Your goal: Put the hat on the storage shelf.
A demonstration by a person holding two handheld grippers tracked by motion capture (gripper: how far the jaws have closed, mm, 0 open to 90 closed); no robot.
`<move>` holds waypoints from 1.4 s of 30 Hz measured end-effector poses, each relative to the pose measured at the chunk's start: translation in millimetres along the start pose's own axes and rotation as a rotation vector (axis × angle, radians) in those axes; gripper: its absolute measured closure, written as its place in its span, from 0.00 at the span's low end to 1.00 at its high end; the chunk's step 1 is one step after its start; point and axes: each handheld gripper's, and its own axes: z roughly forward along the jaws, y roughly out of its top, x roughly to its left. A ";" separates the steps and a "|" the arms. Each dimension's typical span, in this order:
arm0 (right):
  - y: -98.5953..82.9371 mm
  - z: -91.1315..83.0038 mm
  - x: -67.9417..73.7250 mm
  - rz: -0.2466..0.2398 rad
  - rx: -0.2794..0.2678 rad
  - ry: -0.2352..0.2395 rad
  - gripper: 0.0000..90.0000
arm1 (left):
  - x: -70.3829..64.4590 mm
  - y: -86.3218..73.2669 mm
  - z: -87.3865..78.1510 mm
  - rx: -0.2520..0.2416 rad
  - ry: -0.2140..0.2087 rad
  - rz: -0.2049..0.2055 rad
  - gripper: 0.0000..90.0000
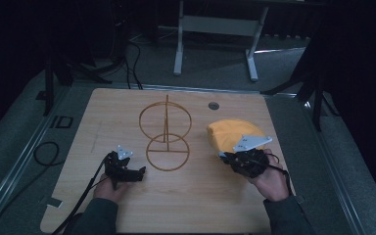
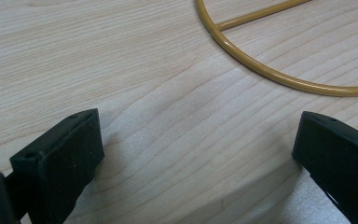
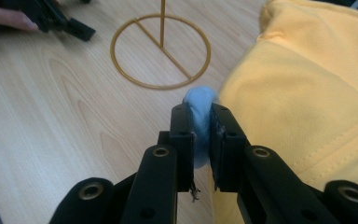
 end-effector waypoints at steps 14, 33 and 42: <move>7.4 -44.6 -15.3 -0.019 -0.012 -0.045 0.90 | 0.0 0.0 0.0 0.000 0.000 0.000 0.02; 35.0 -13.4 -38.1 0.037 -0.045 -0.040 0.87 | -0.1 0.1 0.0 -0.001 -0.001 -0.003 0.02; 42.3 4.8 -46.8 0.074 -0.038 -0.026 0.79 | 0.0 0.1 0.0 0.000 -0.001 -0.002 0.02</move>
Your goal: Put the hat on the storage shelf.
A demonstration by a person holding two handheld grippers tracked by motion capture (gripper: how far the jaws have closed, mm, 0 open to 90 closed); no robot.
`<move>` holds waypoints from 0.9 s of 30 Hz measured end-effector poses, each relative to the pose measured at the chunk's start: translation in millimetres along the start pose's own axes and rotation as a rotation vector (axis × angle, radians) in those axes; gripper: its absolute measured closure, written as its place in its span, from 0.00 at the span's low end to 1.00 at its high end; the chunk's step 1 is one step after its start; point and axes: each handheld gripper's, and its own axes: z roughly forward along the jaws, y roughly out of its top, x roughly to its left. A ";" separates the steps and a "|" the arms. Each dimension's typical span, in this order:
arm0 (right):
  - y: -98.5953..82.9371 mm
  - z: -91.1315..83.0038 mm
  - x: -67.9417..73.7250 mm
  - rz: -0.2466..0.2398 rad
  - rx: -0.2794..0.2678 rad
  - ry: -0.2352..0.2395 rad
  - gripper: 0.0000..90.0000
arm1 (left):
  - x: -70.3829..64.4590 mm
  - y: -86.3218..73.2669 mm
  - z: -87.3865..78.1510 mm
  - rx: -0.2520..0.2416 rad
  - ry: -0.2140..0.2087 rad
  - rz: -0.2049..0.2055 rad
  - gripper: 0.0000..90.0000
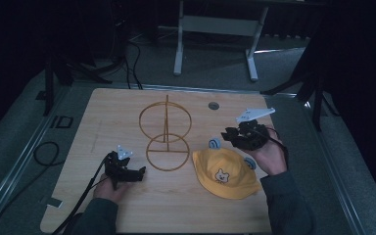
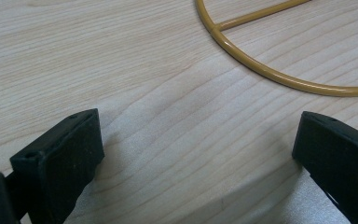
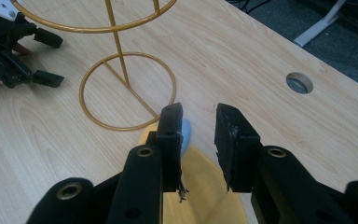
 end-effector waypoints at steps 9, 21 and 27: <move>-11.4 -8.4 -0.2 -0.036 0.093 0.013 0.69 | -0.1 0.0 0.0 0.000 0.001 -0.001 0.02; -25.0 -2.5 -1.2 -0.051 0.210 0.033 0.57 | 0.1 0.0 -0.2 0.002 0.000 0.002 0.02; -29.7 8.6 -2.5 -0.046 0.278 0.023 0.48 | -0.1 -0.1 0.1 -0.002 0.002 -0.001 0.02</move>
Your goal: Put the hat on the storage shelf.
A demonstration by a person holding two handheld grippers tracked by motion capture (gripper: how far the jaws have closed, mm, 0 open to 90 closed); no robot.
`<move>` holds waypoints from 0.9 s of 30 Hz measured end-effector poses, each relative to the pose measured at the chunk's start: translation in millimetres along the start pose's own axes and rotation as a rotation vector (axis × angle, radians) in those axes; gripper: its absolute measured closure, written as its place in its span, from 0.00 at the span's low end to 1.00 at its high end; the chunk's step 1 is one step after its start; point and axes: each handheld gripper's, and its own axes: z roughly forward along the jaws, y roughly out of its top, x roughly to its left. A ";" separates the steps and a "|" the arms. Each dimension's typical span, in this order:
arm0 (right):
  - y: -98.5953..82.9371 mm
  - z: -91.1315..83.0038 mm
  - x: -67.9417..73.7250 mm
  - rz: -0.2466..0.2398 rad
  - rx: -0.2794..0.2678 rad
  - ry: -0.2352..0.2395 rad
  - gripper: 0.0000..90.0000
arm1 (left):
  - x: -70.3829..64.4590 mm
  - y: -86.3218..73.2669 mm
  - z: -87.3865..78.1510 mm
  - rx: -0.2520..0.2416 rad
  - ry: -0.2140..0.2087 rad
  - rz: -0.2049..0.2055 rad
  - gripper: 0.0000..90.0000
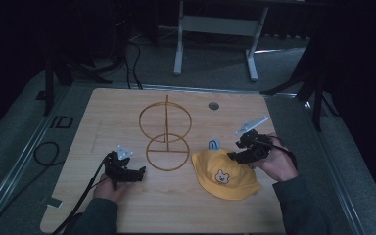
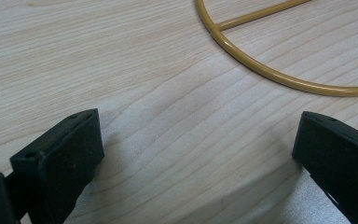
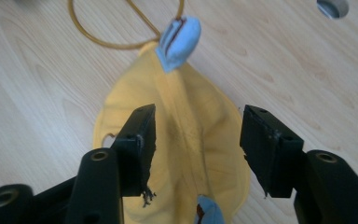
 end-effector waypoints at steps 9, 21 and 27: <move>-0.7 13.1 -1.4 -0.009 0.074 0.009 0.50 | 0.0 0.0 0.1 -0.001 0.000 0.001 0.02; -2.2 25.9 -7.1 0.008 0.130 0.075 0.69 | 0.0 0.0 0.1 -0.001 0.001 0.000 0.02; -0.5 24.4 -4.1 -0.027 0.129 0.068 0.86 | 0.0 0.0 0.1 -0.001 0.001 0.000 0.02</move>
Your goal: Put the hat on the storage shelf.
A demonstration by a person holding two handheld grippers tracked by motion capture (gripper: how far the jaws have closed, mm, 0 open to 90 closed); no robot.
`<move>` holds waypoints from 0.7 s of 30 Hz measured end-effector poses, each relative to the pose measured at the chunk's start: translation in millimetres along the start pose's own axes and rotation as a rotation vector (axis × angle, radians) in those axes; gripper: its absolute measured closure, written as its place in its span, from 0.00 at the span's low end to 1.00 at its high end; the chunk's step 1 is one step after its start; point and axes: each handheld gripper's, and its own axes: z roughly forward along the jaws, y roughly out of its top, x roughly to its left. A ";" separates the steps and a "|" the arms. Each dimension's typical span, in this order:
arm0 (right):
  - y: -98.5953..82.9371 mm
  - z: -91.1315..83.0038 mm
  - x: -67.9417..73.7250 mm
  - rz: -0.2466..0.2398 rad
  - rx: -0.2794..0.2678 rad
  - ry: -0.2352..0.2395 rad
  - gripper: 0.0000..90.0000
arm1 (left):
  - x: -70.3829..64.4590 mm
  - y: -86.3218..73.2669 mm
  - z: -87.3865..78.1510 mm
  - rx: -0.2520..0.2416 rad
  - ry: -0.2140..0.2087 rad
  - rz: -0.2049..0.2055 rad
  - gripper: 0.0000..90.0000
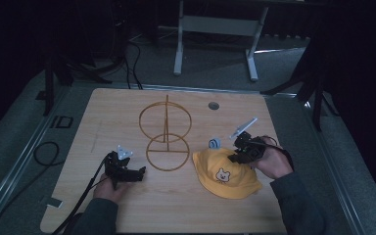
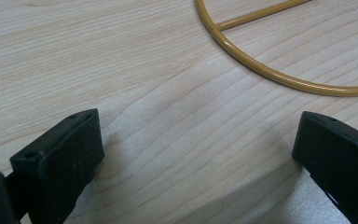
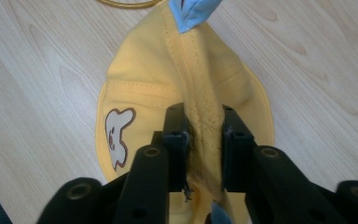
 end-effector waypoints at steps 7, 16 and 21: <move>0.1 -5.1 2.3 -0.015 -0.013 -0.028 0.88 | 0.0 0.0 0.0 0.000 0.000 0.000 0.02; -1.2 -13.8 1.6 -0.029 -0.055 -0.054 0.89 | 0.1 0.0 -0.1 0.001 0.000 0.001 0.02; -1.5 -20.9 0.1 -0.021 -0.088 -0.065 0.89 | 0.0 0.0 -0.1 0.002 -0.001 0.000 0.02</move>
